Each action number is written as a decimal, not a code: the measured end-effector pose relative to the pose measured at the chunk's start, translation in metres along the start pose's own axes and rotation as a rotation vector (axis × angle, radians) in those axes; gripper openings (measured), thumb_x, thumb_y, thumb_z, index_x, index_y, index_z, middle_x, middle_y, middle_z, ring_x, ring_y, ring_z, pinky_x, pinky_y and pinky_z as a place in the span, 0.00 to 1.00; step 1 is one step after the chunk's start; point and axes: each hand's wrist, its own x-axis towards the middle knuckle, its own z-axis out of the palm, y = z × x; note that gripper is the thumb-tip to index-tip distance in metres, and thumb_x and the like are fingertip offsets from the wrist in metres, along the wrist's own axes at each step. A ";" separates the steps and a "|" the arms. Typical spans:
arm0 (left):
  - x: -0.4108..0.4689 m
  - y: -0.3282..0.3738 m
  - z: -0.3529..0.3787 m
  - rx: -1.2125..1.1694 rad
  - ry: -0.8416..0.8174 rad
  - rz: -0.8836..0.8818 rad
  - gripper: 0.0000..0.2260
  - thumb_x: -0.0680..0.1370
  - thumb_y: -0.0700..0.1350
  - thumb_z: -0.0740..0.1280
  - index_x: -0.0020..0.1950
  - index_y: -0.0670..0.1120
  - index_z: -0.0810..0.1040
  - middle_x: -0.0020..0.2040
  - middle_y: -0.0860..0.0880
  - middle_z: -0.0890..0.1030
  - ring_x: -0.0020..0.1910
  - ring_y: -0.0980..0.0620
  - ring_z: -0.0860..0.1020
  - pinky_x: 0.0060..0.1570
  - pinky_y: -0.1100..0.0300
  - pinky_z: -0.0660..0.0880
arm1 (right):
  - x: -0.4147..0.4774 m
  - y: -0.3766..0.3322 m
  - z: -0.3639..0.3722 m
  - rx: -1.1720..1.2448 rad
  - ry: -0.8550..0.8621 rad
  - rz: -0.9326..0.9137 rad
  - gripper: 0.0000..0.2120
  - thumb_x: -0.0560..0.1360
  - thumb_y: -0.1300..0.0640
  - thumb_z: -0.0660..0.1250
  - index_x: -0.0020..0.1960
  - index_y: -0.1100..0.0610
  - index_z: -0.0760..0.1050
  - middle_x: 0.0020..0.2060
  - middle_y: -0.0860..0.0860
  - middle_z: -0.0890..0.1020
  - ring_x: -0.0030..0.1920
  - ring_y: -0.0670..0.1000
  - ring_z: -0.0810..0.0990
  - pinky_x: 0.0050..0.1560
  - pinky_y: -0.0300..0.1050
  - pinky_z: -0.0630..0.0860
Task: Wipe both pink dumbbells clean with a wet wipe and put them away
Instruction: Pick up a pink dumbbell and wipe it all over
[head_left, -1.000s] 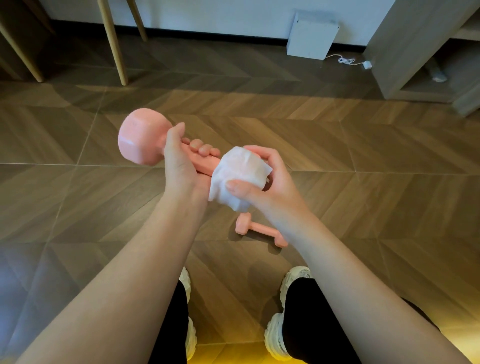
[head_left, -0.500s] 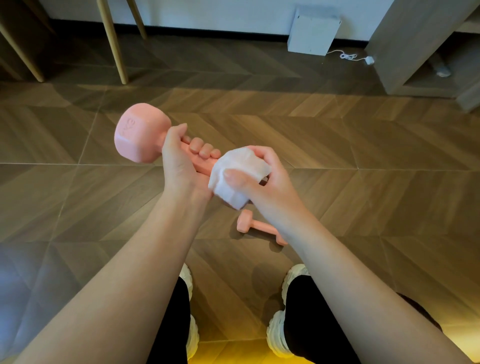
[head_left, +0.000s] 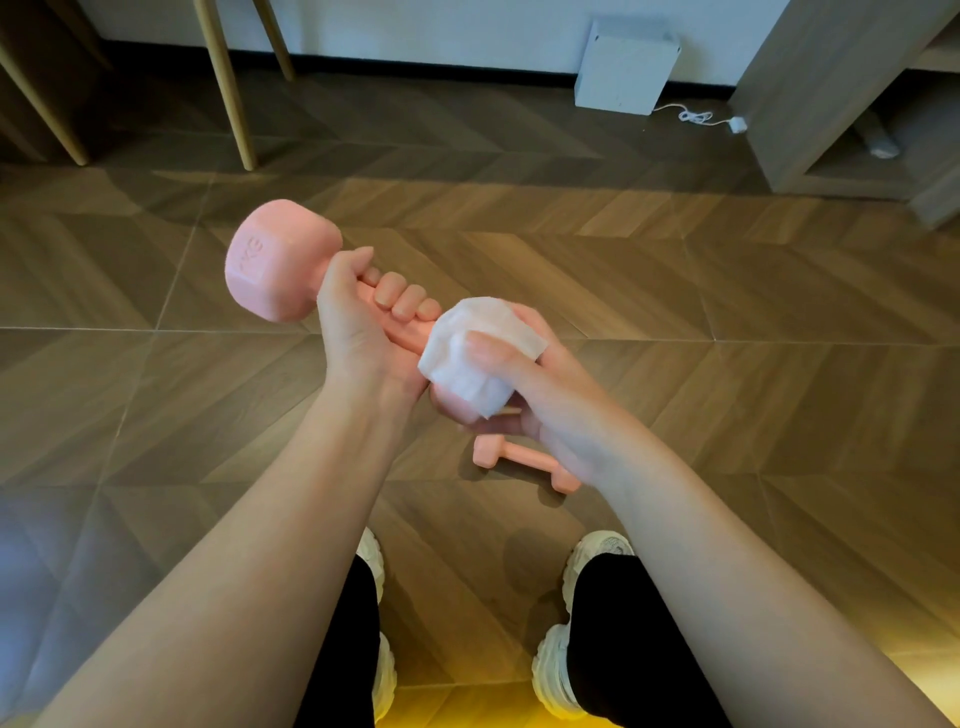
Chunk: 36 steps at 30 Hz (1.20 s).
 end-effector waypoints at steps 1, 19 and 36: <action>0.001 0.000 -0.001 -0.001 -0.010 0.002 0.16 0.78 0.44 0.60 0.32 0.48 0.60 0.26 0.53 0.58 0.22 0.54 0.57 0.25 0.62 0.59 | -0.001 -0.001 -0.002 0.069 -0.047 0.042 0.25 0.70 0.46 0.71 0.65 0.46 0.70 0.56 0.52 0.81 0.47 0.52 0.83 0.47 0.55 0.81; 0.005 -0.001 -0.004 0.015 0.040 -0.002 0.15 0.79 0.43 0.60 0.34 0.48 0.59 0.25 0.53 0.58 0.22 0.55 0.57 0.25 0.62 0.60 | 0.000 0.004 0.002 -0.148 0.062 -0.110 0.32 0.62 0.51 0.78 0.63 0.41 0.71 0.59 0.47 0.77 0.53 0.52 0.81 0.46 0.71 0.78; 0.003 -0.003 -0.001 0.028 0.011 -0.012 0.16 0.79 0.43 0.60 0.33 0.48 0.58 0.25 0.53 0.58 0.22 0.55 0.57 0.26 0.62 0.58 | 0.001 0.006 0.005 -0.060 0.093 -0.065 0.23 0.66 0.41 0.74 0.59 0.40 0.73 0.56 0.48 0.82 0.48 0.54 0.83 0.42 0.62 0.76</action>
